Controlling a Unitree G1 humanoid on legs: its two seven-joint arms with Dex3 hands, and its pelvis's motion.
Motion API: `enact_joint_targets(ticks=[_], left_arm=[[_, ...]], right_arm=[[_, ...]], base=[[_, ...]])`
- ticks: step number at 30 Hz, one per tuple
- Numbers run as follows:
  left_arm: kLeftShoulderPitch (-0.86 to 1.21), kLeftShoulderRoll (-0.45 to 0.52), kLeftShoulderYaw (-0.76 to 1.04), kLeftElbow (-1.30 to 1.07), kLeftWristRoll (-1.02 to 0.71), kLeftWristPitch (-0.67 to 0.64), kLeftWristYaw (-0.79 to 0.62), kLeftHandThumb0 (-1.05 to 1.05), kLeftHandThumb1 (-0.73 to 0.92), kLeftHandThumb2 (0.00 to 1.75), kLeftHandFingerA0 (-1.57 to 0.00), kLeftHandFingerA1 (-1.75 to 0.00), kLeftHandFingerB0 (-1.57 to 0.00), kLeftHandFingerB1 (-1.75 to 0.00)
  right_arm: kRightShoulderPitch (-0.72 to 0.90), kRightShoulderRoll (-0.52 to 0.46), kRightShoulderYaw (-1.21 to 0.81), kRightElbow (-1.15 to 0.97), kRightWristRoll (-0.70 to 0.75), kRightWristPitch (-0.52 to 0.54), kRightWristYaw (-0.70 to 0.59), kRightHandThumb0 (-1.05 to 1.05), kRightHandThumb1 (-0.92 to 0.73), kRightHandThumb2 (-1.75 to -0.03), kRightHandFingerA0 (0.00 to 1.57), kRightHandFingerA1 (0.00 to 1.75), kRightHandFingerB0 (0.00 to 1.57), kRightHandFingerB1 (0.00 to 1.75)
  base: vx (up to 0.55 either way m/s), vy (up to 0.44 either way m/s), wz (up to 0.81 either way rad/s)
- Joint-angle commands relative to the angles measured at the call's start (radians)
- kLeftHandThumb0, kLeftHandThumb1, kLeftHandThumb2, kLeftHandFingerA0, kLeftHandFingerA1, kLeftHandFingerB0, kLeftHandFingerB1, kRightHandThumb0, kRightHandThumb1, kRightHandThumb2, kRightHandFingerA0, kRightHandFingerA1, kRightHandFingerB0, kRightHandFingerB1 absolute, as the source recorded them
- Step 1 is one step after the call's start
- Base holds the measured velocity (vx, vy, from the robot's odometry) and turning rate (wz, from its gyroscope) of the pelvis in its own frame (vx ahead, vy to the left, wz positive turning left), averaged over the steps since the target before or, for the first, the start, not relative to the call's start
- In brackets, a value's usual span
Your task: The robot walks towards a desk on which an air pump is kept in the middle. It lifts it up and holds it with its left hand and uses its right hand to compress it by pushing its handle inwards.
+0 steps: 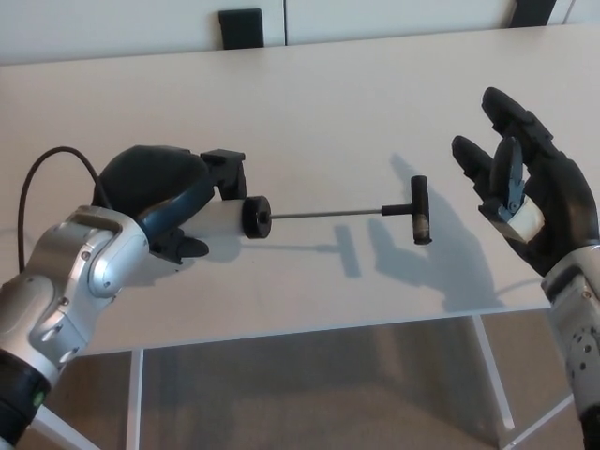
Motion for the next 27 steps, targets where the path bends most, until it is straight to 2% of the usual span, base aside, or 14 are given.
enact_joint_targets(ticks=[1, 5, 6, 7, 8, 9, 10, 12, 18, 19, 23, 24, 25, 27], left_arm=[[-0.013, -0.005, -0.004, 0.0, 0.016, -0.023, 0.016, -0.1, 0.78, 0.57, -0.61, -1.75, -0.44, -1.47], [-0.012, -0.011, -0.003, -0.009, 0.015, -0.017, 0.011, -0.07, 0.8, 0.57, -0.74, -1.74, -0.49, -1.43], [-0.013, -0.015, -0.006, -0.011, 0.017, -0.013, 0.01, -0.26, 0.63, 0.84, -0.98, -1.39, -0.66, -1.11], [-0.014, -0.018, -0.007, -0.013, 0.019, -0.009, 0.009, -0.26, 0.63, 0.84, -0.98, -1.39, -0.66, -1.11], [-0.016, -0.023, -0.01, -0.016, 0.021, 0.0, 0.001, -0.14, 0.81, 0.56, -0.74, -1.75, -0.61, -1.07], [-0.018, -0.029, -0.012, -0.021, 0.022, 0.01, -0.008, -0.14, 0.81, 0.56, -0.74, -1.75, -0.61, -1.07], [-0.021, -0.033, -0.014, -0.023, 0.02, 0.012, -0.014, -0.13, 0.81, 0.56, -0.73, -1.75, -0.48, -1.33], [-0.025, -0.04, -0.015, -0.026, 0.018, 0.015, -0.024, -0.13, 0.8, 0.55, -0.68, -1.75, -0.44, -1.44], [-0.032, -0.052, -0.019, -0.034, 0.02, 0.008, -0.025, -0.23, 0.73, 0.53, -0.69, -1.72, -0.54, -1.22], [-0.034, -0.055, -0.02, -0.033, 0.02, 0.007, -0.026, -0.18, 0.72, 0.58, -0.64, -1.73, -0.65, -1.04], [-0.043, -0.066, -0.027, -0.032, 0.03, 0.011, -0.028, -0.17, 0.75, 0.53, -0.67, -1.7, -0.6, -1.12], [-0.044, -0.072, -0.029, -0.032, 0.033, 0.012, -0.026, -0.16, 0.72, 0.57, -0.67, -1.66, -0.79, -0.74], [-0.047, -0.08, -0.032, -0.033, 0.037, 0.016, -0.027, -0.28, 0.64, 0.64, -0.83, -1.55, -0.77, -0.56], [-0.049, -0.084, -0.033, -0.036, 0.039, 0.02, -0.032, -0.28, 0.64, 0.64, -0.83, -1.55, -0.77, -0.56]], right_arm=[[-0.016, 0.015, 0.008, -0.003, 0.01, 0.008, -0.012, -0.87, -0.79, -1.12, 0.07, 0.23, 0.06, 0.16], [-0.02, 0.025, 0.014, -0.009, 0.011, 0.013, -0.015, -0.86, -0.8, -1.12, 0.07, 0.22, 0.06, 0.17], [-0.021, 0.029, 0.016, -0.01, 0.008, 0.012, -0.021, -0.86, -0.8, -1.12, 0.07, 0.24, 0.06, 0.16], [-0.022, 0.032, 0.018, -0.011, 0.006, 0.012, -0.025, -0.86, -0.8, -1.12, 0.07, 0.24, 0.06, 0.16], [-0.022, 0.036, 0.02, -0.014, 0.003, 0.013, -0.03, -0.86, -0.8, -1.12, 0.07, 0.25, 0.07, 0.17], [-0.022, 0.04, 0.023, -0.017, 0.002, 0.015, -0.035, -0.86, -0.8, -1.12, 0.07, 0.25, 0.07, 0.17], [-0.024, 0.043, 0.025, -0.017, -0.001, 0.015, -0.039, -0.86, -0.8, -1.12, 0.08, 0.27, 0.07, 0.18], [-0.026, 0.049, 0.028, -0.018, -0.001, 0.017, -0.045, -0.86, -0.8, -1.11, 0.07, 0.26, 0.07, 0.18], [-0.033, 0.064, 0.04, -0.023, 0.002, 0.028, -0.052, -0.86, -0.8, -1.12, 0.07, 0.25, 0.07, 0.17], [-0.036, 0.067, 0.042, -0.022, 0.003, 0.025, -0.051, -0.85, -0.8, -1.12, 0.07, 0.25, 0.06, 0.17], [-0.043, 0.079, 0.047, -0.017, 0.003, 0.01, -0.049, -0.85, -0.8, -1.12, 0.07, 0.25, 0.06, 0.17], [-0.045, 0.083, 0.048, -0.013, 0.002, 0.006, -0.05, -0.86, -0.8, -1.12, 0.07, 0.26, 0.06, 0.17], [-0.049, 0.087, 0.051, -0.006, -0.002, 0.0, -0.054, -0.87, -0.8, -1.13, 0.07, 0.25, 0.06, 0.17], [-0.052, 0.089, 0.052, -0.002, -0.006, -0.003, -0.058, -0.87, -0.8, -1.13, 0.07, 0.25, 0.06, 0.17]], base=[[0.0, 0.0, 0.0], [0.0, 0.0, 0.0], [0.0, 0.0, 0.0], [0.0, 0.0, 0.0], [0.0, 0.0, 0.0], [0.0, 0.0, 0.0], [0.0, 0.0, 0.0], [0.0, 0.0, 0.0], [0.0, 0.0, 0.0], [0.0, 0.0, 0.0], [0.0, 0.0, 0.0], [0.0, 0.0, 0.0], [0.0, 0.0, 0.0], [0.0, 0.0, 0.0]])
